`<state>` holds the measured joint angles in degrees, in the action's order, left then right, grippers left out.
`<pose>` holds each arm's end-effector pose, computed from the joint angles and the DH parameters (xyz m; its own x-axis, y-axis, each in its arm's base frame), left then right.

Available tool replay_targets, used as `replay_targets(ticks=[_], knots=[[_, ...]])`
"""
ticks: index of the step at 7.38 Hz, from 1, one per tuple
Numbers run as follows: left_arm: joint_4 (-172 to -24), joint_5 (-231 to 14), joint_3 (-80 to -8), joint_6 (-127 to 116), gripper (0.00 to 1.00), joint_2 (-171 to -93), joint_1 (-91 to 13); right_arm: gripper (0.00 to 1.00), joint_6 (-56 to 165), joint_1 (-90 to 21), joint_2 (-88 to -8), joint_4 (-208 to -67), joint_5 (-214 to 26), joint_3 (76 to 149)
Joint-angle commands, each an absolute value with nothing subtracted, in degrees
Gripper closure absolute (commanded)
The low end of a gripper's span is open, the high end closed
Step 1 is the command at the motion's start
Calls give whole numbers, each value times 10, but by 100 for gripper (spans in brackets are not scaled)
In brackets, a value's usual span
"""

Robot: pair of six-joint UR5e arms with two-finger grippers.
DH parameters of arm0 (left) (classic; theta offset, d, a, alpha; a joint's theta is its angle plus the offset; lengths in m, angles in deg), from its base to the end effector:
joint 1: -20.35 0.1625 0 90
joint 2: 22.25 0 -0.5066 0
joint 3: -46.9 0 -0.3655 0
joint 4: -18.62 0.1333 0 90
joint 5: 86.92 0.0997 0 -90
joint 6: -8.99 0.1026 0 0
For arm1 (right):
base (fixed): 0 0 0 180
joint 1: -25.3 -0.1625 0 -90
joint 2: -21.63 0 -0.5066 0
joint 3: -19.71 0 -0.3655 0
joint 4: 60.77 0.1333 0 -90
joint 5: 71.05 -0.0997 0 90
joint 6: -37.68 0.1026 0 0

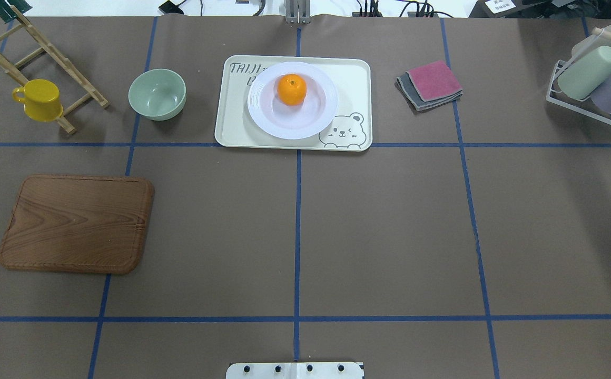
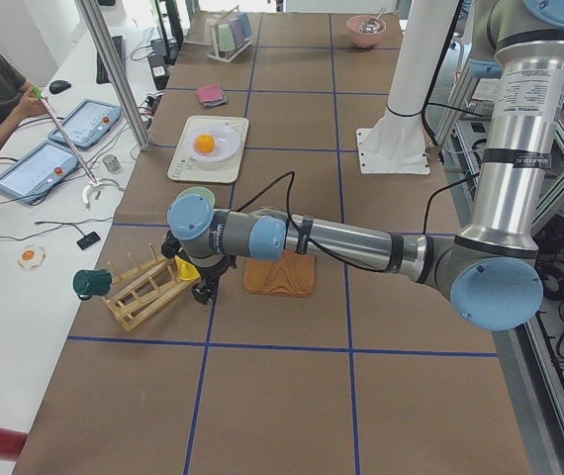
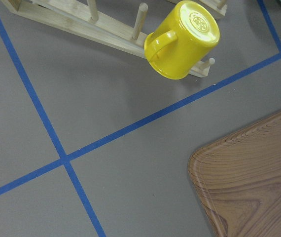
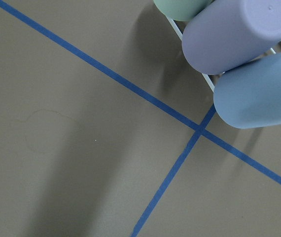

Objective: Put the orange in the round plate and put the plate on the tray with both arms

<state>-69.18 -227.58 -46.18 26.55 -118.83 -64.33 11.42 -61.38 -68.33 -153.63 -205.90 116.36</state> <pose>-0.0050 -0.5284 0.6560 0.5652 0.4492 -0.6919 -0.2753 0.8934 0.3551 0.0338 -0.4704 0.6924 0.6067 -0.5197 0.6015 0.3638 0.8543 0.3712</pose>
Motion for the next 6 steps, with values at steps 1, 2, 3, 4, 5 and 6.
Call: replay_targets(ticks=[1, 2, 3, 4, 5, 6], knots=[[-702, -2183, -473, 266, 0, -1190, -642, 0, 116, -615, -683, -1540, -2065, 1162], [-702, -2179, -473, 266, 0, -1189, -642, 0, 121, -615, -685, -1541, -2066, 1165], [-704, -2181, -473, 265, 0, -1187, -643, 0, 124, -615, -685, -1541, -2066, 1163], [-704, -2184, -473, 265, 0, -1186, -642, 0, 124, -615, -683, -1540, -2066, 1163], [-705, -2184, -469, 265, 0, -1187, -642, 0, 124, -615, -683, -1540, -2065, 1163], [-704, -2184, -465, 262, 0, -1187, -642, 0, 124, -615, -683, -1540, -2066, 1163]])
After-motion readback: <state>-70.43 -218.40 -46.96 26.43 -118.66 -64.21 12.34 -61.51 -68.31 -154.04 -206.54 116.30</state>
